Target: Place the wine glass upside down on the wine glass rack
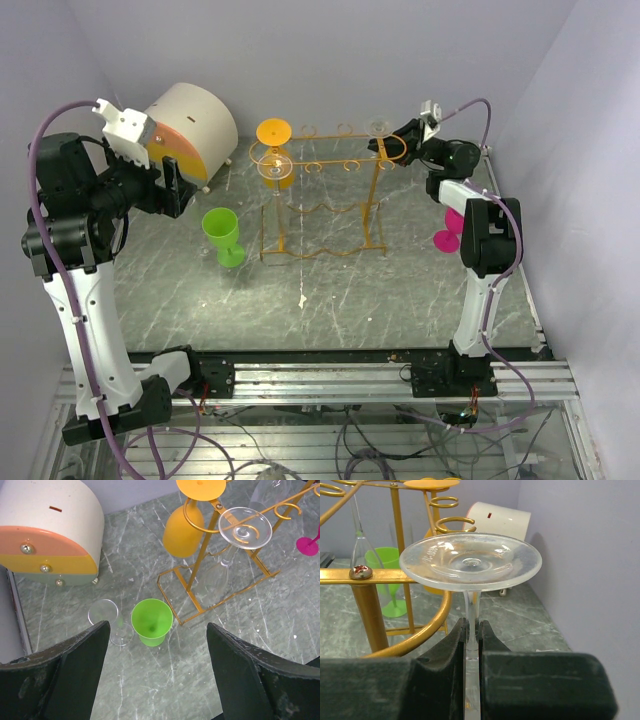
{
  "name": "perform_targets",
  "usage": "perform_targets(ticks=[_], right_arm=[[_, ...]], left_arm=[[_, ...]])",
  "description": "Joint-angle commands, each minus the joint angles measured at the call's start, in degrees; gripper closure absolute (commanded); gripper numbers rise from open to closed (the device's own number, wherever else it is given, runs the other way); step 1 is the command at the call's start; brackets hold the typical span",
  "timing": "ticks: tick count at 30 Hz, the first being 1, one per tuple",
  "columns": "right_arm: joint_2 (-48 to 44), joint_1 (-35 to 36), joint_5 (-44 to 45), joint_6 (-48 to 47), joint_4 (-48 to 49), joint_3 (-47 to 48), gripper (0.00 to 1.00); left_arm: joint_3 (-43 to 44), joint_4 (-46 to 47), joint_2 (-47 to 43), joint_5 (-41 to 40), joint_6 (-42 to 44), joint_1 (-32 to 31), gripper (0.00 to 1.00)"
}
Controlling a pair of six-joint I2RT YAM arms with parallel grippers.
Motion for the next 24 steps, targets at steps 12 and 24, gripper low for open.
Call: perform_targets(ticks=[12, 24], right_arm=[[-4.43, -0.66, 3.08, -0.72, 7.05, -3.57, 0.76], [-6.59, -1.55, 3.41, -1.62, 7.5, -6.8, 0.5]], left_arm=[[-0.44, 1.75, -1.0, 0.17, -0.53, 0.67, 0.11], [-0.83, 1.88, -0.97, 0.6, -0.28, 0.3, 0.11]])
